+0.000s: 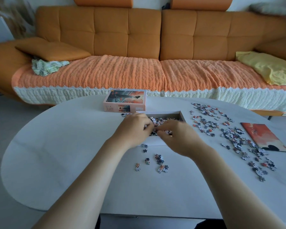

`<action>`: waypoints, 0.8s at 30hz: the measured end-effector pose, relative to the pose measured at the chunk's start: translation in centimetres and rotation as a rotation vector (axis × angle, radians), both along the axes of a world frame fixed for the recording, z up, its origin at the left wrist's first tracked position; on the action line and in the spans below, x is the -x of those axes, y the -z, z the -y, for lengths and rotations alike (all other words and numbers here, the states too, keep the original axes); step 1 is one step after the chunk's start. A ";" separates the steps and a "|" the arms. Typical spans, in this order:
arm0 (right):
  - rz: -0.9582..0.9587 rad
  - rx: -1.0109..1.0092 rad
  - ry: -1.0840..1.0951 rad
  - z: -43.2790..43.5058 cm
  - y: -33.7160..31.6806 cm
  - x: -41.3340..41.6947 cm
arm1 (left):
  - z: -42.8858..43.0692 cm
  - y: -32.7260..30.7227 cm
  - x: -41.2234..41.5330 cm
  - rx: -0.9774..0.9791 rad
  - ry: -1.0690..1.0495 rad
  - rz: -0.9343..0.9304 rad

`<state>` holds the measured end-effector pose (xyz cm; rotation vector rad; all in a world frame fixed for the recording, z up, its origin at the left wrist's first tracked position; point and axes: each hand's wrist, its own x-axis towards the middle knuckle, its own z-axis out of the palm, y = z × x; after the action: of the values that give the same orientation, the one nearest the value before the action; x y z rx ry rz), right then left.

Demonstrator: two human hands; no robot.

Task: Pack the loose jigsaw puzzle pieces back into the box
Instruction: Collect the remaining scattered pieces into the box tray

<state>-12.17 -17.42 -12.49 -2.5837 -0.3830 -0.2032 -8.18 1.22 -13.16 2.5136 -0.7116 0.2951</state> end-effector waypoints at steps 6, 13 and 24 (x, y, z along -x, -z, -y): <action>-0.120 0.324 -0.036 -1.0 1.2 0.0 | -1.1 -0.1 1.9 -0.228 0.063 -0.100; -0.009 0.285 0.001 -0.8 0.7 0.3 | -0.9 0.2 2.0 -0.235 0.030 -0.086; 0.114 0.231 -0.016 -0.3 1.0 0.0 | -1.4 0.4 1.1 -0.318 0.066 0.006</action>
<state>-12.12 -17.08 -13.47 -2.8025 -0.4939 -0.3190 -9.23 2.67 -13.58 2.7800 -0.9032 0.1766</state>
